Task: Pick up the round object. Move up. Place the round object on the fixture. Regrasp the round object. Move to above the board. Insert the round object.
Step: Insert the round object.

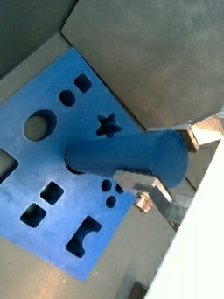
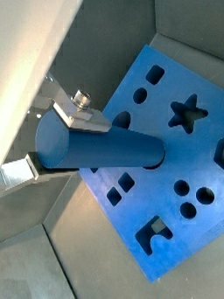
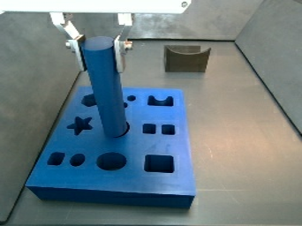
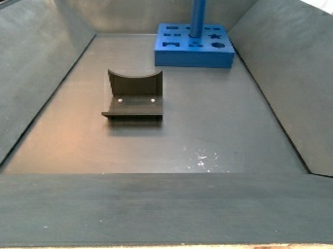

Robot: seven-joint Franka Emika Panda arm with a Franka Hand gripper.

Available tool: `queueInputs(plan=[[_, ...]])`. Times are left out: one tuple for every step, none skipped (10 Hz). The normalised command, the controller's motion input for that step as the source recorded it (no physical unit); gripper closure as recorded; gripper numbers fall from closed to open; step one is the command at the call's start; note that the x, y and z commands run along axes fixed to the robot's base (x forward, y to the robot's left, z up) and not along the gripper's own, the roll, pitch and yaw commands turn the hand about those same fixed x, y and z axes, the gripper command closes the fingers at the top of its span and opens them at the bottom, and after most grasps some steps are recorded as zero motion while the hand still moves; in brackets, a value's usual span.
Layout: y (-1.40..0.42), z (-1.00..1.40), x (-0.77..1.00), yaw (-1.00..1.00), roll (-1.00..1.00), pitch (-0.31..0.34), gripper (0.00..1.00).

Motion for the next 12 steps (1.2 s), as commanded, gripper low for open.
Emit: queueInputs(plan=[[0.00,-0.17,0.12,0.00,0.06,0.009,1.00],[0.00,-0.17,0.16,0.00,0.10,0.031,1.00],[0.00,-0.21,0.15,0.00,0.14,0.049,1.00],[0.00,-0.19,0.19,0.00,0.15,0.053,1.00],[0.00,-0.24,0.22,0.00,0.13,0.057,1.00],[-0.04,-0.43,0.14,0.00,0.11,0.000,1.00],[-0.11,-0.65,0.07,0.00,0.10,0.000,1.00],[-0.12,-0.68,0.07,0.00,0.08,0.000,1.00],[-0.10,-0.65,0.05,0.00,0.08,0.000,1.00],[-0.02,-0.43,0.01,0.00,0.05,0.000,1.00],[0.00,-0.03,0.00,0.00,-0.01,0.000,1.00],[0.00,0.00,0.00,0.00,0.00,0.000,1.00]])
